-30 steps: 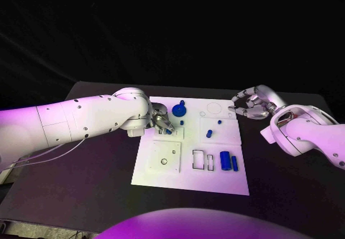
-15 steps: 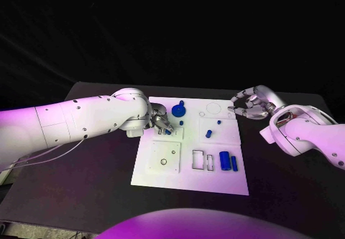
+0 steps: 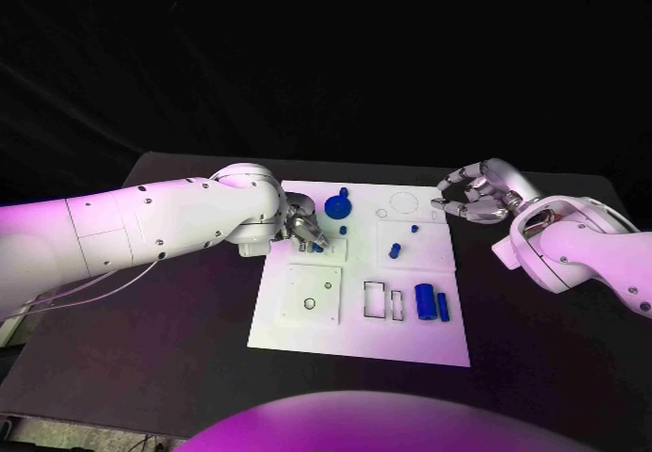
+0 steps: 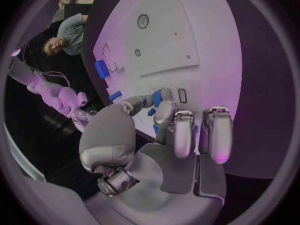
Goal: Assemble the parts on the task board
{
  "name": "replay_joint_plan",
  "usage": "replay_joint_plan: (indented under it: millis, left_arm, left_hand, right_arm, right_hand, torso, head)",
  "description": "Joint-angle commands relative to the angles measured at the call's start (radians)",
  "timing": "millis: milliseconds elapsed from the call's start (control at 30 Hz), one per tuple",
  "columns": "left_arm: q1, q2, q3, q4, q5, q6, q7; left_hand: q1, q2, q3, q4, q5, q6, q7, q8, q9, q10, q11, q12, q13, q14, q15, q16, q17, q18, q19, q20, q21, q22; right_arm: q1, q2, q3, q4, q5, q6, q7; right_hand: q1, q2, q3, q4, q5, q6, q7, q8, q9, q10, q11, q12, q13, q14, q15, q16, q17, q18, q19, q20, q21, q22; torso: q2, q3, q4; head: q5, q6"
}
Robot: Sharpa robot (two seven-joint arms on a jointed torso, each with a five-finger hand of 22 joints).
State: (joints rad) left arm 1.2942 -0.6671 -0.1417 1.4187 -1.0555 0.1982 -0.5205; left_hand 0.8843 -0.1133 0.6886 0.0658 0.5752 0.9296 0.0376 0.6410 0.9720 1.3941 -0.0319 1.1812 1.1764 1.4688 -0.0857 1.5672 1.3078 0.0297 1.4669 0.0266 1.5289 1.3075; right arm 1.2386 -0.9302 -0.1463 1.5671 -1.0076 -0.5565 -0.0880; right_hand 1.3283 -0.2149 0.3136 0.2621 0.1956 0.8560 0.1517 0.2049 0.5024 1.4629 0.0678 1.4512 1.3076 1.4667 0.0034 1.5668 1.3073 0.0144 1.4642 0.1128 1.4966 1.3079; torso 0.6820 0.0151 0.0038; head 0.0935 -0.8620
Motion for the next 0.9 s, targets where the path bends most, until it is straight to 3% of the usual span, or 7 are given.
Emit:
replay_joint_plan:
  millis: [33,300,900]
  left_arm:
    - [-0.004,0.001,-0.004,0.004,-0.006,0.047,-0.002]
    - [-0.004,0.003,-0.004,0.003,-0.008,0.049,-0.002]
    - [-0.004,0.010,-0.004,-0.002,-0.003,0.049,-0.002]
  left_hand:
    - [-0.003,0.009,0.209,-0.210,-0.004,0.001,-0.003,0.006,0.000,0.008,-0.002,0.003,0.000,0.102,-0.006,0.004,0.263,-0.016,0.066,-0.004,0.004,0.226]
    - [-0.016,0.012,0.206,-0.205,-0.019,0.001,-0.005,0.019,-0.004,0.014,-0.003,0.006,0.001,0.102,-0.009,0.004,0.263,-0.017,0.070,-0.006,0.008,0.231]
    - [-0.076,0.012,0.180,-0.165,-0.132,-0.001,-0.016,0.056,-0.045,0.027,-0.009,0.013,0.001,0.102,-0.017,0.004,0.263,-0.020,0.077,-0.013,0.014,0.238]
  right_arm:
    - [-0.001,0.001,0.000,-0.001,-0.003,0.014,0.005]
    - [-0.001,0.001,0.000,-0.002,-0.003,0.014,0.005]
    - [-0.001,0.001,0.000,-0.002,-0.003,0.015,0.006]
  right_hand:
    - [-0.009,0.001,0.007,0.000,0.006,0.001,-0.006,0.005,0.001,-0.001,-0.002,-0.002,0.147,0.104,-0.005,0.004,0.263,0.005,0.063,-0.007,-0.005,0.226]
    - [-0.009,0.001,0.007,0.000,0.006,0.001,-0.006,0.005,0.001,-0.001,-0.002,-0.002,0.147,0.104,-0.005,0.004,0.263,0.005,0.063,-0.007,-0.005,0.226]
    - [-0.010,-0.001,0.010,-0.001,0.006,0.001,-0.006,0.008,0.002,-0.002,-0.003,-0.004,0.145,0.104,-0.006,0.004,0.263,0.006,0.063,-0.008,-0.006,0.226]
  torso:
    - [0.000,0.0004,0.0003]
    - [0.000,0.0005,-0.0003]
    - [0.000,0.0010,-0.0007]
  head:
    - [0.000,-0.001]
    - [0.001,-0.003]
    - [-0.003,-0.004]
